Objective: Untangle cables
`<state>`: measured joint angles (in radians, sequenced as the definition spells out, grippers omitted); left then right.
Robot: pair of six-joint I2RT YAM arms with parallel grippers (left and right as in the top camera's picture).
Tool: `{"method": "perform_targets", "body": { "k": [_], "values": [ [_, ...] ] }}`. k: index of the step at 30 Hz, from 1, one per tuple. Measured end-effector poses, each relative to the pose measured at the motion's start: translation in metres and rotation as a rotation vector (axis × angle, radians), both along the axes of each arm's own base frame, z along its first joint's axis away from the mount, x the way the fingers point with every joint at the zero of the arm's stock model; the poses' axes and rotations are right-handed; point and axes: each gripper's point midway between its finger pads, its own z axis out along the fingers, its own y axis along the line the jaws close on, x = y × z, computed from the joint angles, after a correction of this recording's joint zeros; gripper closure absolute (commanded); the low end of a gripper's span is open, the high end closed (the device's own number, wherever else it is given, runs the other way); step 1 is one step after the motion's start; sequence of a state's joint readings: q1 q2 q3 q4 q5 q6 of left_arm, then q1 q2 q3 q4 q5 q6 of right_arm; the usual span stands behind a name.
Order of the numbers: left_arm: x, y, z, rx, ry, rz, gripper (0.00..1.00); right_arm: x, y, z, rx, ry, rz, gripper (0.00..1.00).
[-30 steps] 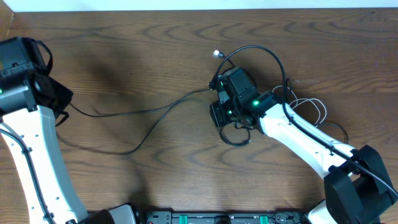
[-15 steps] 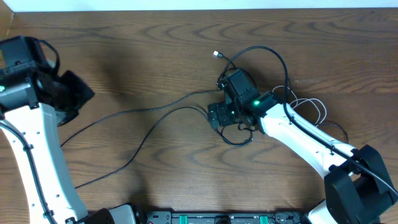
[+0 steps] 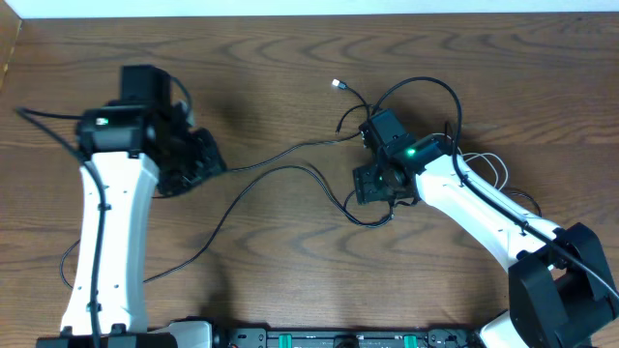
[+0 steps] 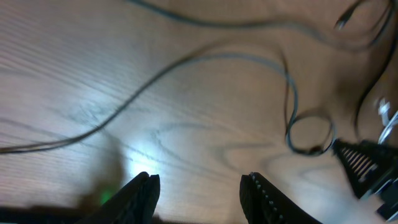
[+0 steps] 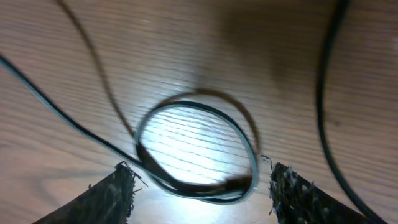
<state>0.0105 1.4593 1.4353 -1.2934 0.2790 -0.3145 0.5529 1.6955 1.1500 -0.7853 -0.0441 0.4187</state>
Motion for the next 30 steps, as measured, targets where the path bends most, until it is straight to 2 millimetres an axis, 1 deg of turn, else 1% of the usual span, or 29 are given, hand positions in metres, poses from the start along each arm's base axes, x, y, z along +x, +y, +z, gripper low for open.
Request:
{"method": "perform_targets", "body": {
  "k": [4, 8, 13, 16, 20, 23, 25, 30],
  "values": [
    [-0.013, -0.019, -0.020, -0.003, 0.064, -0.066, 0.52, -0.001, -0.008, -0.005, -0.042, -0.006, -0.004, 0.28],
    [-0.017, -0.034, -0.031, -0.003, 0.082, -0.105, 0.52, -0.002, -0.012, -0.011, -0.054, -0.008, -0.007, 0.30],
    [-0.013, -0.056, -0.045, -0.007, 0.056, -0.149, 0.52, 0.002, -0.012, -0.020, -0.039, -0.038, -0.008, 0.32],
    [-0.010, -0.068, -0.050, -0.015, 0.034, -0.155, 0.52, 0.000, -0.012, -0.024, -0.033, -0.039, 0.000, 0.39],
    [-0.007, -0.081, -0.055, -0.026, 0.019, -0.153, 0.52, 0.000, -0.011, -0.026, -0.032, -0.040, 0.005, 0.43],
    [-0.005, -0.091, -0.060, -0.034, 0.006, -0.156, 0.52, 0.001, -0.014, -0.028, -0.045, -0.049, 0.001, 0.42],
    [-0.004, -0.098, -0.064, -0.041, -0.003, -0.156, 0.52, 0.000, -0.017, -0.033, -0.052, -0.054, -0.002, 0.42],
    [-0.001, -0.118, -0.083, -0.053, -0.012, -0.175, 0.52, -0.006, -0.024, -0.048, -0.065, -0.057, -0.009, 0.41]
  ]
}}
